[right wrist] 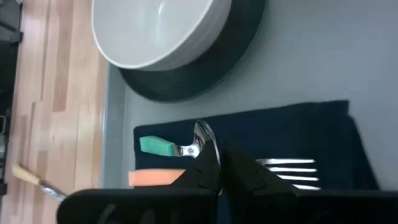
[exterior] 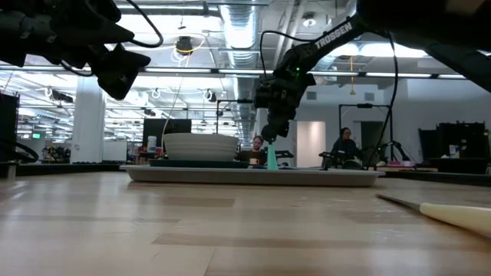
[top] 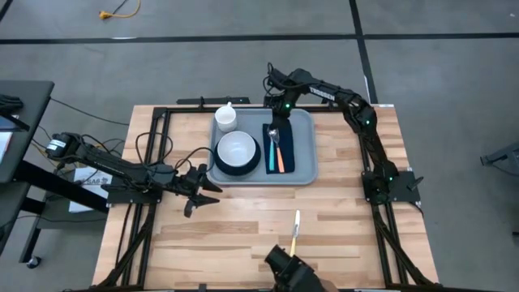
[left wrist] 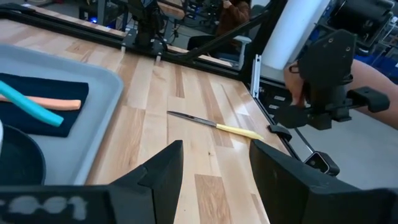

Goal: Set up tray
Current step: Put the blue spoon on the dark blue napkin to the left of the orange fork

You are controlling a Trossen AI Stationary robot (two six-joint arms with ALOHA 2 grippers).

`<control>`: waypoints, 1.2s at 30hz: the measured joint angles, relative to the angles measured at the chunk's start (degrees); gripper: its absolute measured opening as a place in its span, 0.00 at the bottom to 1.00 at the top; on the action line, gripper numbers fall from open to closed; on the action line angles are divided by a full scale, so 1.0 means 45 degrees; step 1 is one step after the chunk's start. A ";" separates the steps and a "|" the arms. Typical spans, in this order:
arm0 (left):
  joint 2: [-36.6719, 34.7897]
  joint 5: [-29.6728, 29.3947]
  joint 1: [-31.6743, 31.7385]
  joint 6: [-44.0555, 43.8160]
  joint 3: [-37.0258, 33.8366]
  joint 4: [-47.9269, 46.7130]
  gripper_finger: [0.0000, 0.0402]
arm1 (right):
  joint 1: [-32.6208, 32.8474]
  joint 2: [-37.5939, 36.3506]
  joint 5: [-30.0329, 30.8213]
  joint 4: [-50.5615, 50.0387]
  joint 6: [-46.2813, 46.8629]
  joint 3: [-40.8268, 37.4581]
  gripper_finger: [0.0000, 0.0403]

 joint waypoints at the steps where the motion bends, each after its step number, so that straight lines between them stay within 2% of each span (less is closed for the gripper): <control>1: 0.0000 -0.0046 -0.0004 0.0000 0.0000 0.0004 0.43 | 0.0000 -0.0012 0.0021 0.0073 -0.0017 0.0010 0.00; 14: 0.0000 -0.0194 0.0001 0.0184 0.0000 -0.0039 0.43 | 0.0255 -0.0041 0.0841 0.0458 -0.0089 0.0010 0.02; 24: 0.0000 -0.0189 0.0001 0.0214 0.0000 -0.0069 0.43 | 0.0750 -0.0041 0.2352 0.0921 -0.0052 0.0024 0.05; 36: 0.0000 -0.0185 0.0001 0.0214 0.0000 -0.0078 0.43 | 0.0787 -0.0041 0.2784 0.0976 0.0011 0.0019 0.08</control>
